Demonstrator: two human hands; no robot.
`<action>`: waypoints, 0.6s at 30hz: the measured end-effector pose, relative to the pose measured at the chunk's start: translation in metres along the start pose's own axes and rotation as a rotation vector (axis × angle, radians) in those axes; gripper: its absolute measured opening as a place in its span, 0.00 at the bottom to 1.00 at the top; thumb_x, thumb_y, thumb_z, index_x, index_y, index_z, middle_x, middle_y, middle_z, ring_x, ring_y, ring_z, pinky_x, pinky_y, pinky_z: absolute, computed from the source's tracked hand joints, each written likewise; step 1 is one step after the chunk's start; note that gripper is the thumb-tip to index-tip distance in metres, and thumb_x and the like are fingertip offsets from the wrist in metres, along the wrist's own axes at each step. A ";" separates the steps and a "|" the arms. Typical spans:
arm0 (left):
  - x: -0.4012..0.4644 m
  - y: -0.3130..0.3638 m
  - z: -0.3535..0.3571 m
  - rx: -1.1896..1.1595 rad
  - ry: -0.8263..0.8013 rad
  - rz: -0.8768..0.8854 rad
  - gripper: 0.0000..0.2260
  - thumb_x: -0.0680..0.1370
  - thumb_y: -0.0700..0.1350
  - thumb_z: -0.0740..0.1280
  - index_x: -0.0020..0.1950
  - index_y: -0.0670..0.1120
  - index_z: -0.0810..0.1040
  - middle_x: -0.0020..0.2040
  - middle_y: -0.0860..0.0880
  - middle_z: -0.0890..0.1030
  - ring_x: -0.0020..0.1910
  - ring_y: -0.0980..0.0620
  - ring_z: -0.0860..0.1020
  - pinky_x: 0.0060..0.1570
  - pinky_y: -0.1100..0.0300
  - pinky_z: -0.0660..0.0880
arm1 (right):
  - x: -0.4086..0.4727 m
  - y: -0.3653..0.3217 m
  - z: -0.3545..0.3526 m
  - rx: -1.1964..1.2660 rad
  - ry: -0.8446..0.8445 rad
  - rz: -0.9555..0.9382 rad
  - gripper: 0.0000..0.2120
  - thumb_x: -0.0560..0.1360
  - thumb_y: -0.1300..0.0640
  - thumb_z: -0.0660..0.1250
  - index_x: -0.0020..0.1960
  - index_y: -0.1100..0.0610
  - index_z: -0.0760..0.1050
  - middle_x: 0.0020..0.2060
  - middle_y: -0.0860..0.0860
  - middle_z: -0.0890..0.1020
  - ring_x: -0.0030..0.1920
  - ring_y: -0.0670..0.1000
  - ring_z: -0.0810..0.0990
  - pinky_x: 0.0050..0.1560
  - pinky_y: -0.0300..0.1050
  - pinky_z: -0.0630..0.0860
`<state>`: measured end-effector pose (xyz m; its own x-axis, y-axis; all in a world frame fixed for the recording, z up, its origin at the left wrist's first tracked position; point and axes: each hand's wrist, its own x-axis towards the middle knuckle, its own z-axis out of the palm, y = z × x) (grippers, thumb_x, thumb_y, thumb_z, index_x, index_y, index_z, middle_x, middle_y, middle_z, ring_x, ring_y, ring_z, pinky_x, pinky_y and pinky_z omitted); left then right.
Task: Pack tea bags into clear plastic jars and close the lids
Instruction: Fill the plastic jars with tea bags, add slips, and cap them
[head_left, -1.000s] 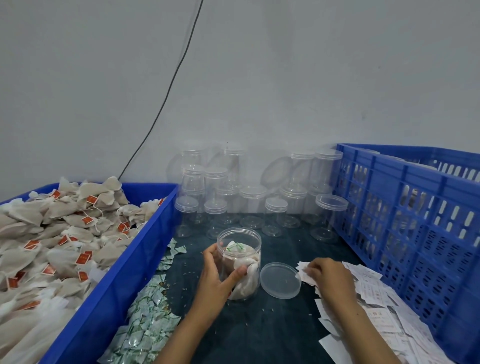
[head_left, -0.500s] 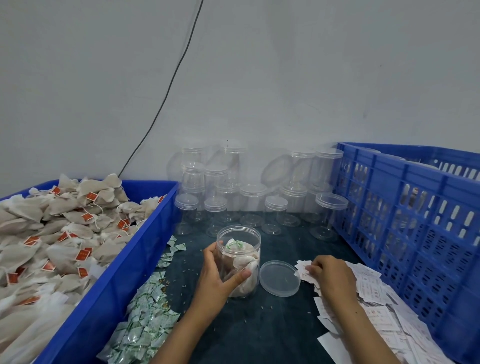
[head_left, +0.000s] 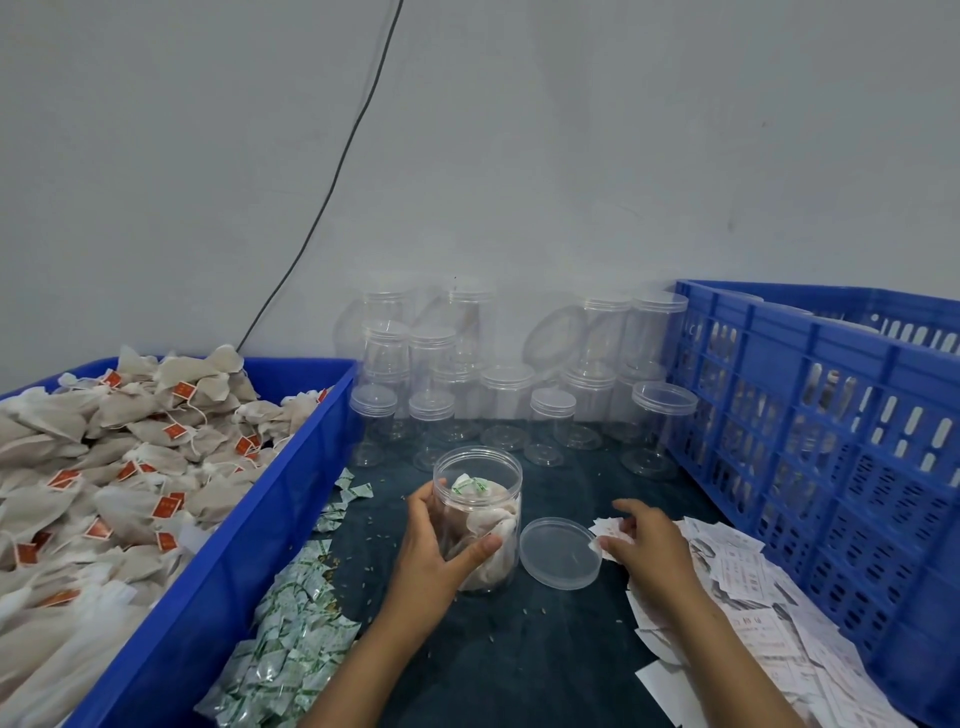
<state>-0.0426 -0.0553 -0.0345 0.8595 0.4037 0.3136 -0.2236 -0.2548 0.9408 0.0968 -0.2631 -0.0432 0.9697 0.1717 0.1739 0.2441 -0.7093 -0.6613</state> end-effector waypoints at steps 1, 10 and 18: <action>0.000 0.000 0.000 -0.003 0.002 0.000 0.33 0.61 0.57 0.75 0.61 0.59 0.64 0.62 0.62 0.72 0.60 0.68 0.72 0.53 0.76 0.70 | 0.000 0.000 0.000 -0.031 0.009 -0.006 0.21 0.73 0.57 0.70 0.66 0.53 0.74 0.57 0.54 0.78 0.57 0.54 0.77 0.58 0.51 0.73; 0.000 -0.001 0.000 -0.016 -0.004 0.003 0.33 0.62 0.56 0.74 0.62 0.57 0.64 0.63 0.60 0.72 0.62 0.64 0.72 0.55 0.76 0.69 | 0.005 0.003 0.001 -0.184 0.141 -0.085 0.07 0.77 0.58 0.65 0.52 0.54 0.80 0.49 0.50 0.82 0.49 0.51 0.79 0.43 0.43 0.70; 0.000 -0.007 0.000 0.065 -0.038 -0.015 0.42 0.64 0.45 0.81 0.68 0.57 0.58 0.63 0.59 0.72 0.60 0.63 0.75 0.61 0.64 0.72 | 0.000 0.002 -0.005 0.069 0.359 -0.089 0.10 0.74 0.58 0.71 0.35 0.51 0.75 0.35 0.44 0.78 0.37 0.46 0.75 0.35 0.45 0.69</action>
<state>-0.0406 -0.0536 -0.0414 0.8794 0.3747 0.2937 -0.1816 -0.3064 0.9344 0.0972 -0.2676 -0.0410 0.8826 -0.0289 0.4692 0.3391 -0.6523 -0.6779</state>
